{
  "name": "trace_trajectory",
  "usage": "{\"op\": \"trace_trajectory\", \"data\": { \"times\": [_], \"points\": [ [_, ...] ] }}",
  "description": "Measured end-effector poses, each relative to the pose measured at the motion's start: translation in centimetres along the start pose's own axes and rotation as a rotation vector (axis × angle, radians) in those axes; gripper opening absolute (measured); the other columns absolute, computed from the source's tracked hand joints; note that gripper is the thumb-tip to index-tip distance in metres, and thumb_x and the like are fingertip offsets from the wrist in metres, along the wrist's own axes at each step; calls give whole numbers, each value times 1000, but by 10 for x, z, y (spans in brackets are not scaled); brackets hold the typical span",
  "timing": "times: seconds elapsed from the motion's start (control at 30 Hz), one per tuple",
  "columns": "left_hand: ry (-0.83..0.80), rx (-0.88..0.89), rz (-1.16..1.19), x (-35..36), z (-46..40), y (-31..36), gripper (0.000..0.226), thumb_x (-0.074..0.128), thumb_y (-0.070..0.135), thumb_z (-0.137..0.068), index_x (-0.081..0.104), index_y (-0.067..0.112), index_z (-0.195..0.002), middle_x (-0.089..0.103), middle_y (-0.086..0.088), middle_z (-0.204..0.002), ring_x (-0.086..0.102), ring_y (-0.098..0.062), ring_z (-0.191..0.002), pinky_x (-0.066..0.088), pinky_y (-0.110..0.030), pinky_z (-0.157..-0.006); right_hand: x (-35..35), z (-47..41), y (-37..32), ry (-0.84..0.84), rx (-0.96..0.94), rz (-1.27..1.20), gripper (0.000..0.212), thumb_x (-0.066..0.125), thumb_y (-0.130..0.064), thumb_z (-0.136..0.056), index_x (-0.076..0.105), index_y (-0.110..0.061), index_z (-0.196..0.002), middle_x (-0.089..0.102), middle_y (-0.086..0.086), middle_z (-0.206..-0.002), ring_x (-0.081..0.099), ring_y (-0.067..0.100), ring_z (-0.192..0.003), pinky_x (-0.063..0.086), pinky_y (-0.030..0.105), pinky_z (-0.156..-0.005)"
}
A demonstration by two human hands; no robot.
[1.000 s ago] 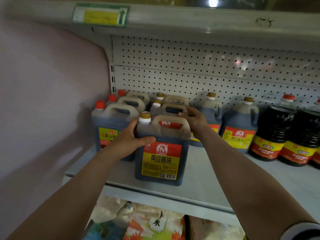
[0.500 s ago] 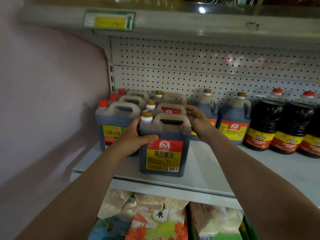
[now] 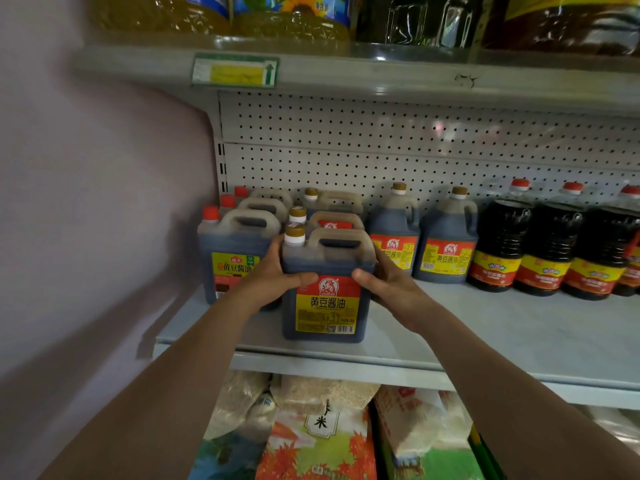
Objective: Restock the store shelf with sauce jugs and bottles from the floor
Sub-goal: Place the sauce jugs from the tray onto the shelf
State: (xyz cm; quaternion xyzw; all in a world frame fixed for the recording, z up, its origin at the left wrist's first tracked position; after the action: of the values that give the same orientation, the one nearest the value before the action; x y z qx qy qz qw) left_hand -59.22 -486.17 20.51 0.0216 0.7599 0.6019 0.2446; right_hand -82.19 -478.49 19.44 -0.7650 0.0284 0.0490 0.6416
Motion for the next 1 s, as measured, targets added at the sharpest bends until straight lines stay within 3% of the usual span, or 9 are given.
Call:
{"op": "trace_trajectory", "data": {
  "times": [0.07,0.2,0.3,0.4,0.57,0.73,0.87,1.0],
  "points": [
    [-16,-6,25,0,1,0,93,84,21,-77,26,37,-147,49,9,-135,50,-17,-124,50,-38,-98,3,0,3,19,16,5,91,81,-44,-74,35,-38,-152,61,-2,-139,62,17,-125,56,35,-98],
    [-29,-17,40,-1,-1,-1,96,85,20,-75,25,37,-148,46,5,-142,48,-21,-128,48,-46,-104,8,-2,8,53,37,46,84,79,-41,-77,38,-36,-150,62,-2,-136,62,17,-123,56,36,-100],
    [-25,-18,16,-3,-3,1,92,83,21,-78,26,35,-148,46,7,-139,48,-20,-127,49,-40,-101,12,-4,13,99,34,48,75,79,-29,-83,40,-33,-148,65,0,-132,64,18,-120,57,39,-98],
    [-27,-19,-17,-6,-5,4,91,84,23,-78,27,34,-148,46,4,-145,47,-21,-130,47,-47,-106,18,-6,19,135,23,39,68,75,-19,-89,41,-32,-147,67,-1,-128,67,18,-115,59,41,-95],
    [-15,0,-24,-6,-6,6,89,84,23,-77,30,31,-147,47,2,-145,49,-22,-129,49,-47,-104,20,-7,25,219,28,-9,68,77,-21,-88,43,-31,-146,69,-2,-126,69,16,-110,61,34,-85],
    [-23,3,-75,-7,-5,8,93,84,25,-77,26,30,-150,43,1,-150,46,-23,-133,47,-46,-105,23,-8,30,279,71,13,69,79,-30,-86,43,-32,-145,66,-1,-130,66,22,-116,58,47,-96],
    [28,60,-248,-7,0,13,100,89,31,-70,27,25,-149,45,4,-146,46,-20,-132,47,-38,-102,15,-3,17,281,19,270,95,85,-32,-80,27,-30,-156,52,0,-149,51,23,-135,49,50,-107],
    [206,298,-496,-8,5,25,138,97,35,-54,6,25,-157,23,0,-163,26,-22,-148,33,-44,-116,12,-11,-10,267,-165,648,127,92,-32,-70,4,-27,-161,20,-1,-167,19,22,-154,33,48,-120]
  ]
}}
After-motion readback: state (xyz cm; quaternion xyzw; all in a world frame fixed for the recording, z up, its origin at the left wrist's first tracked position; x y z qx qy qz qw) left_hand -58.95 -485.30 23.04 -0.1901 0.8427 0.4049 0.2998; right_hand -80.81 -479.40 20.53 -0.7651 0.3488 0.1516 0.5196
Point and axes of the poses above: each hand's wrist, its own z-axis away from the middle knuckle, its own x-axis out of the palm, y = z × x, the point moved 2 cm from there along -z, towards the middle knuckle
